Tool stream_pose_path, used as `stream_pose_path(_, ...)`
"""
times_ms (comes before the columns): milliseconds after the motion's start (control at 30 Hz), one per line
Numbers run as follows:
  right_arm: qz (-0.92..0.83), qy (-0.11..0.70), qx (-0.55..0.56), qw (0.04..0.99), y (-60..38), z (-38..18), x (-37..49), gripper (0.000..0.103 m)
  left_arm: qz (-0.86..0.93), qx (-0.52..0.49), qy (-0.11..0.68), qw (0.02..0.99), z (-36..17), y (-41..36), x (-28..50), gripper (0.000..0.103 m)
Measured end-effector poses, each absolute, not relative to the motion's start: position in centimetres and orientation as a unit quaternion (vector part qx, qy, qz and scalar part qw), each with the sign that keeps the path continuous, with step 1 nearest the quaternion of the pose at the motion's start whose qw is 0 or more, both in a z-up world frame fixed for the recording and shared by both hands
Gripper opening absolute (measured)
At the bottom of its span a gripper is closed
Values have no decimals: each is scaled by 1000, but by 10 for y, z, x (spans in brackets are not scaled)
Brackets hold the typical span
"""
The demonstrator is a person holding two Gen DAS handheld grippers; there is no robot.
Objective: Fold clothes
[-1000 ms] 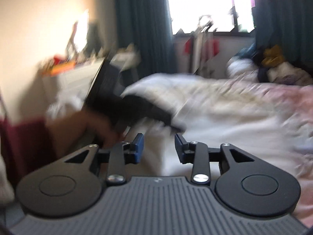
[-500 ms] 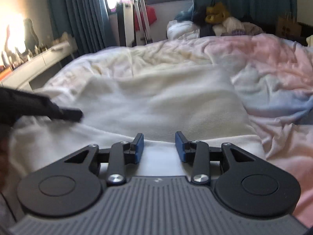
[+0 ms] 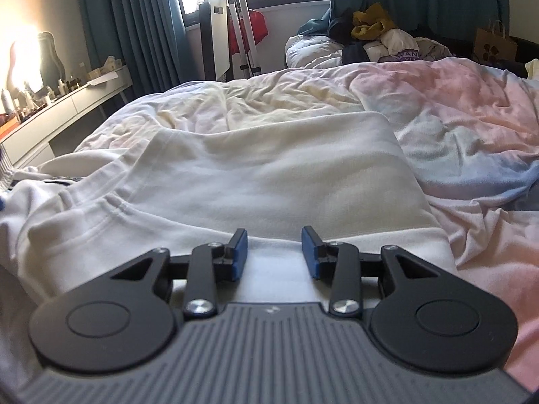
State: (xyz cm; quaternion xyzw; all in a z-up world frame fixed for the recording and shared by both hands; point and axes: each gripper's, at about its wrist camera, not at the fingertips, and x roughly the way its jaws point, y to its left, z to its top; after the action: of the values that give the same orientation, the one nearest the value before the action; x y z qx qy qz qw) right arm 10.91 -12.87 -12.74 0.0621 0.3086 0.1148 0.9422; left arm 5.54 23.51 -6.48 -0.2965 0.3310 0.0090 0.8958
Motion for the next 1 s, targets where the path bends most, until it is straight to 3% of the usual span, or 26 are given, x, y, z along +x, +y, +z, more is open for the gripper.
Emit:
stream_pose_path(467, 121, 280, 72, 949, -119, -117, 97, 40, 125, -488, 289, 814, -100, 323, 10, 102)
stream_pose_path(667, 159, 308, 37, 937, -90, -134, 101, 38, 220, -476, 295, 799, -104, 342, 2, 102)
stream_pose_path(833, 152, 301, 47, 940, -87, -128, 102, 39, 190, -523, 265, 788, -122, 369, 6, 102)
stream_pose_path(1000, 164, 294, 24, 941, -75, -132, 100, 39, 202, -481, 256, 814, -120, 372, 27, 103)
